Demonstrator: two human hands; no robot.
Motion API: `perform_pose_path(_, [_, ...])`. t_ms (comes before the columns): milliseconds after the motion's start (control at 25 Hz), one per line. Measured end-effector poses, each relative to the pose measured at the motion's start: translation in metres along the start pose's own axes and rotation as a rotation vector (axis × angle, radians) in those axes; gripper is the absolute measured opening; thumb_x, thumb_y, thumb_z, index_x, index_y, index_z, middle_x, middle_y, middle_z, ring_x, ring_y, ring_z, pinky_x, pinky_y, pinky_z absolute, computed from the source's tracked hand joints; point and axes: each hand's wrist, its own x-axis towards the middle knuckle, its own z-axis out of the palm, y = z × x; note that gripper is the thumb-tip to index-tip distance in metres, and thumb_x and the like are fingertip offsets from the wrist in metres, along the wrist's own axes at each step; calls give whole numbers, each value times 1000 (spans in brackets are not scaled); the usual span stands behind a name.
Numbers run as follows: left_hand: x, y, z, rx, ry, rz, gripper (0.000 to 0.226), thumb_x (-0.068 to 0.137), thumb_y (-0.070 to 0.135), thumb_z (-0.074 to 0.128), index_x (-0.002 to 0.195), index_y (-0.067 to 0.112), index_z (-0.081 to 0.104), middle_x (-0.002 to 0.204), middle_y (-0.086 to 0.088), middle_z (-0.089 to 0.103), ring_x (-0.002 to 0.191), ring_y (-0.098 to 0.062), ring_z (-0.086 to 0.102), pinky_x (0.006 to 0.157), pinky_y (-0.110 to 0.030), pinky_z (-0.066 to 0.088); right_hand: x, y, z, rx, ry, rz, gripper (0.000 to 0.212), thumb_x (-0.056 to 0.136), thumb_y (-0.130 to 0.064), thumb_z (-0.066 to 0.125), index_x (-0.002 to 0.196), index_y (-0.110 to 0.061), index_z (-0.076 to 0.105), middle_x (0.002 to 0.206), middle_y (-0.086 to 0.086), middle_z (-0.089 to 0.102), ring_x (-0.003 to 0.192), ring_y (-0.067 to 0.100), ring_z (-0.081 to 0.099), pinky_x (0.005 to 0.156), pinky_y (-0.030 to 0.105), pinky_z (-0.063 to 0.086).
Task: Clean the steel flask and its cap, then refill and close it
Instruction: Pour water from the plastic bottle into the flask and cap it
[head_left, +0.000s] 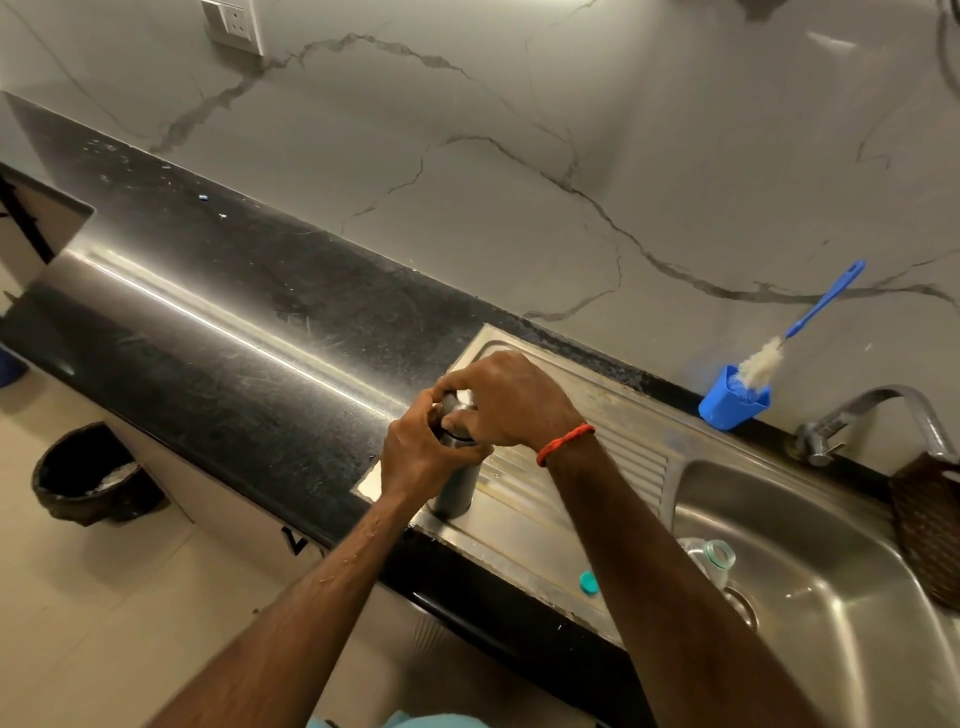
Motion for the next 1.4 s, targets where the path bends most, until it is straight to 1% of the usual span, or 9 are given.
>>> perform_pose_path(80, [-1,1,1,17,16,-3,77,58,38,97,122,22,56,96,14,64,85,-9,66,69,-14,51,1,-1,6,-42,37,6,43,89,-45,69,129,-30,66,109,-3,75,97,17,69,93,34,54])
perform_pose_path(320, [-4,0,1,51,31,23,70,60,40,96,114,22,56,97,4,71,83,-15,70,71,-28,61,0,-3,11,-131,102,40,41,93,-55,59,126,-32,67,105,-3,75,93,17,69,88,33,55])
perform_pose_path(560, [3,8,-18,164,-63,79,106,54,81,79,140,29,47,122,-1,72,107,-21,71,87,-43,61,-14,10,5,-172,166,113,71,89,-71,50,150,-38,37,117,5,69,110,24,62,87,38,53])
perform_pose_path(720, [14,34,-42,435,166,426,99,68,94,54,133,20,58,106,-4,77,87,-23,74,79,-37,58,-39,29,-28,-122,298,223,60,88,-68,57,138,-34,56,108,1,72,102,19,62,88,38,54])
perform_pose_path(840, [20,66,-40,392,276,772,73,82,80,57,113,14,69,87,-2,77,73,-19,72,75,-34,51,-68,45,-50,-49,301,304,53,88,-65,60,130,-31,64,110,-3,73,101,16,65,88,30,49])
perform_pose_path(960, [14,101,-8,232,157,939,54,87,67,64,102,16,72,82,5,75,73,-12,71,74,-31,51,-100,59,-62,6,299,396,52,89,-62,61,129,-29,64,108,-3,73,100,15,65,82,27,45])
perform_pose_path(1120, [-8,121,44,162,-83,942,43,86,61,70,101,21,72,84,12,74,75,-10,71,69,-34,53,-145,79,-59,-11,305,549,45,85,-59,67,121,-32,69,102,-4,75,101,18,66,89,36,51])
perform_pose_path(1280, [-33,132,83,202,-374,847,57,81,75,63,117,31,61,97,17,72,87,-5,68,69,-30,55,-195,96,-51,-36,283,726,42,85,-56,68,119,-31,69,104,-4,74,101,18,66,88,35,52])
perform_pose_path(1400, [-49,134,110,356,-691,738,81,67,84,65,132,38,51,121,20,66,109,-6,62,85,-31,53,-224,103,-41,25,296,812,35,88,-52,67,116,-30,71,102,-1,74,96,19,67,87,41,55])
